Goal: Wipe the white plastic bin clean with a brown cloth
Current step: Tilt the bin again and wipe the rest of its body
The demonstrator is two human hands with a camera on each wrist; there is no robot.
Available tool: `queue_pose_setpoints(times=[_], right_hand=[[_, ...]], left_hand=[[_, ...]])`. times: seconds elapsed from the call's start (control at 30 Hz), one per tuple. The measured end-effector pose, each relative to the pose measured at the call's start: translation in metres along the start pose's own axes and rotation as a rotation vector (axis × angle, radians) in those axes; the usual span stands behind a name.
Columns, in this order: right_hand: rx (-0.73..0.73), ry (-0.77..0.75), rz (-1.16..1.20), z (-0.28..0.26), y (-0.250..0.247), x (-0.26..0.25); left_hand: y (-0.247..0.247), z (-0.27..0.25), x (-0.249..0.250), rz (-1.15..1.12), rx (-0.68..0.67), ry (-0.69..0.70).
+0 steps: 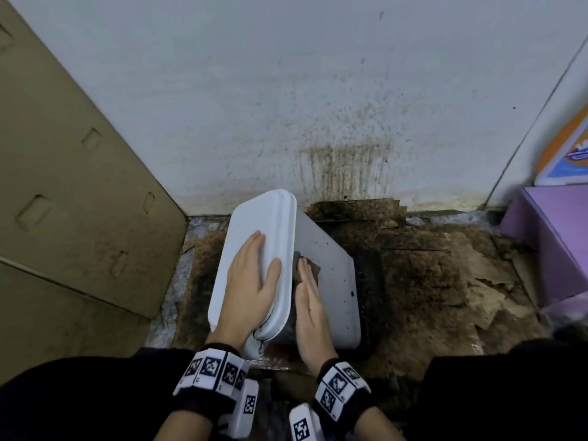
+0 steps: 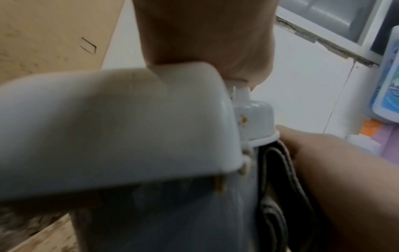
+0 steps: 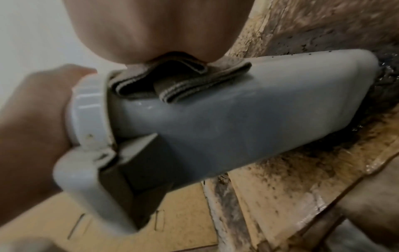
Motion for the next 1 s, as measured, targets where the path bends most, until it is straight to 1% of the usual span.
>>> queue_pose_setpoints(times=[0.17,0.27,0.53,0.63,0.73,0.8,0.87,0.93,0.97,1.0], right_hand=[[0.001,-0.109,-0.219,0.003,0.004,0.013],[0.030,-0.116,-0.286,0.005,-0.008,0.028],[0.161,0.085,-0.348,0.021,-0.086,0.119],[0.193,0.174,-0.368,0.024,-0.107,0.141],[0.244,0.275,-0.318,0.024,-0.119,0.146],[0.256,0.296,-0.303,0.023,-0.121,0.148],[0.264,0.284,-0.357,0.024,-0.119,0.148],[0.251,0.228,-0.456,0.022,-0.110,0.137],[0.246,0.202,-0.464,0.022,-0.103,0.130],[0.263,0.190,-0.408,0.020,-0.095,0.122]], left_hand=[[0.006,0.000,-0.009,-0.001,-0.037,-0.001],[0.008,0.000,-0.011,-0.006,-0.051,0.000],[0.001,0.002,-0.026,-0.079,-0.052,-0.039],[0.000,0.001,-0.027,-0.086,-0.052,-0.043],[0.000,0.000,-0.023,-0.088,-0.054,-0.047],[-0.001,0.000,-0.021,-0.088,-0.049,-0.041],[0.000,0.001,-0.022,-0.087,-0.050,-0.038],[0.000,0.001,-0.022,-0.081,-0.051,-0.037],[0.000,0.001,-0.022,-0.075,-0.049,-0.033],[0.000,0.001,-0.021,-0.071,-0.046,-0.026]])
Point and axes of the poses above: each hand's wrist, its own z-axis towards the middle knuckle, its own y-axis out of the palm, x = y × z, the point moved 10 cm from there along z, towards the middle knuckle, and after that the axes turned 15 degrees about z, right-handed, at the moved point
